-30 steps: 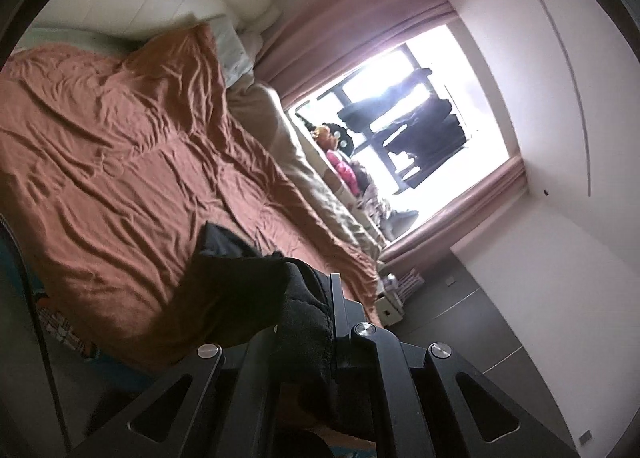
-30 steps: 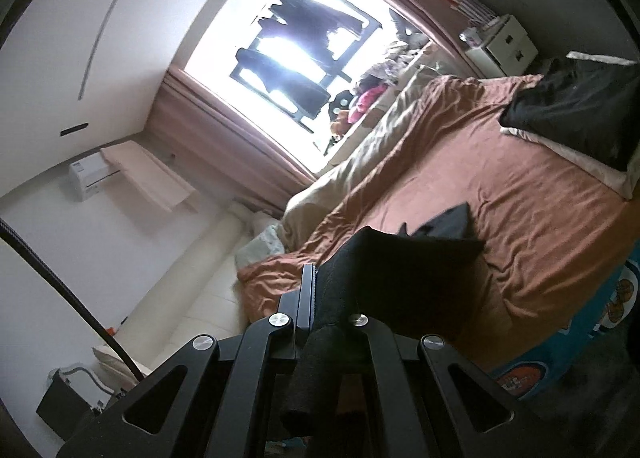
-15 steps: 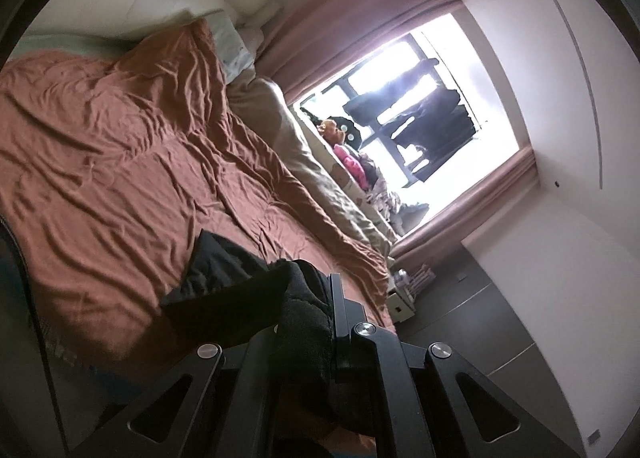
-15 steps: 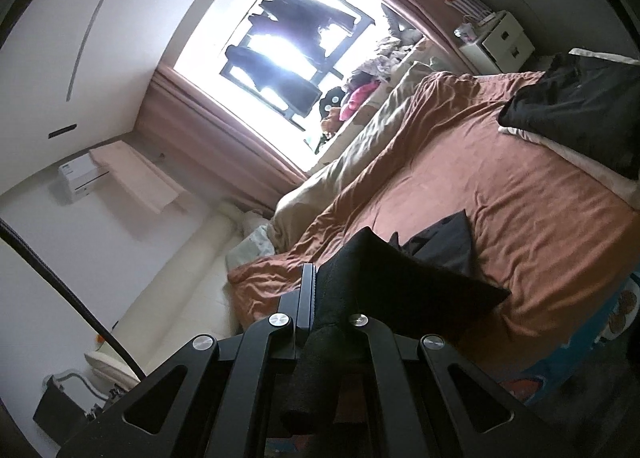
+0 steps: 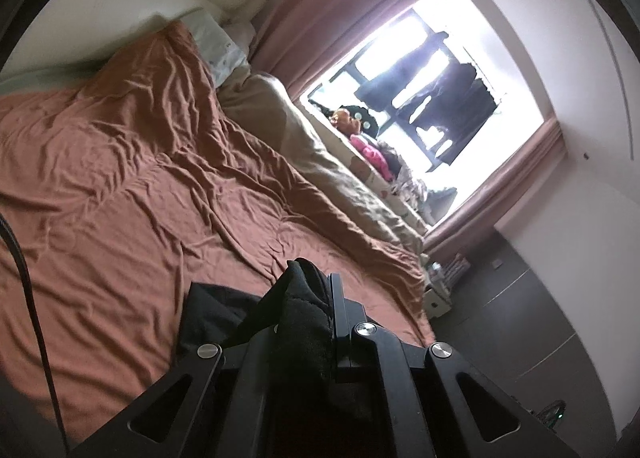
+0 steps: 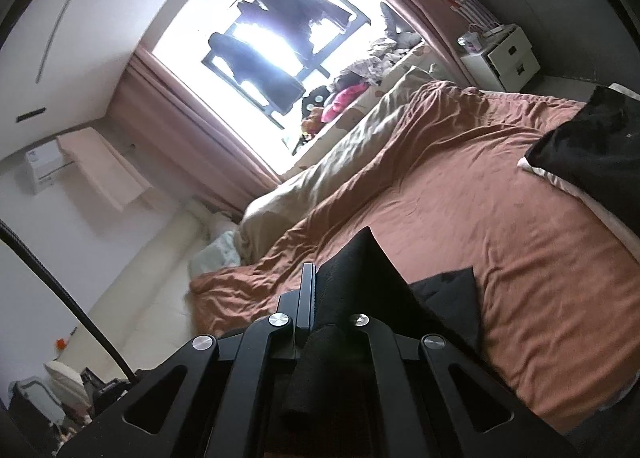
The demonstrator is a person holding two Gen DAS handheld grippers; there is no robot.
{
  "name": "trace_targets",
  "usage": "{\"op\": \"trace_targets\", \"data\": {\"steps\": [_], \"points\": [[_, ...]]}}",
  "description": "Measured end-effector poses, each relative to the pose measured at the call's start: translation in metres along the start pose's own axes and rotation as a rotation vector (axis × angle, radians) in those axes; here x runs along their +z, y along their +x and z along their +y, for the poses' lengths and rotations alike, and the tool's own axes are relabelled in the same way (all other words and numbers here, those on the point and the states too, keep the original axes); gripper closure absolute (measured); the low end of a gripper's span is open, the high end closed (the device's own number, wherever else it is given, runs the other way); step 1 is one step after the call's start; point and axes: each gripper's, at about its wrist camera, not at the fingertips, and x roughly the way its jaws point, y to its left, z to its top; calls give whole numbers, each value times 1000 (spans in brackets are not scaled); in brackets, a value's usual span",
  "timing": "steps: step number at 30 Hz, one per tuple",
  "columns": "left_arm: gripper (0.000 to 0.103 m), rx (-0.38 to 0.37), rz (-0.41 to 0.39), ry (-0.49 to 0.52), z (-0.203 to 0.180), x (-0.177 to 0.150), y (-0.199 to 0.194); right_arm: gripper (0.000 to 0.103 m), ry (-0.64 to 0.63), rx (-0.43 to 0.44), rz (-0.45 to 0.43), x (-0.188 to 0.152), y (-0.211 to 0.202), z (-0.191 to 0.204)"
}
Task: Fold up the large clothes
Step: 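Lift the held hem with both tools and fold it toward the collar, then lay the hem down on the shirt and open both tools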
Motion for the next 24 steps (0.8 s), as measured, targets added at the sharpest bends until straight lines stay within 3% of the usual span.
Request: {"op": "trace_targets", "data": {"steps": [13, 21, 23, 24], "points": [[100, 139, 159, 11, 55, -6, 153, 103, 52, -139, 124, 12, 126, -28], [99, 241, 245, 5, 84, -24, 216, 102, 70, -219, 202, 3, 182, -39], [83, 276, 275, 17, 89, -29, 227, 91, 74, -266, 230, 4, 191, -39], [77, 285, 278, 18, 90, -29, 228, 65, 76, -291, 236, 5, 194, -38]]}}
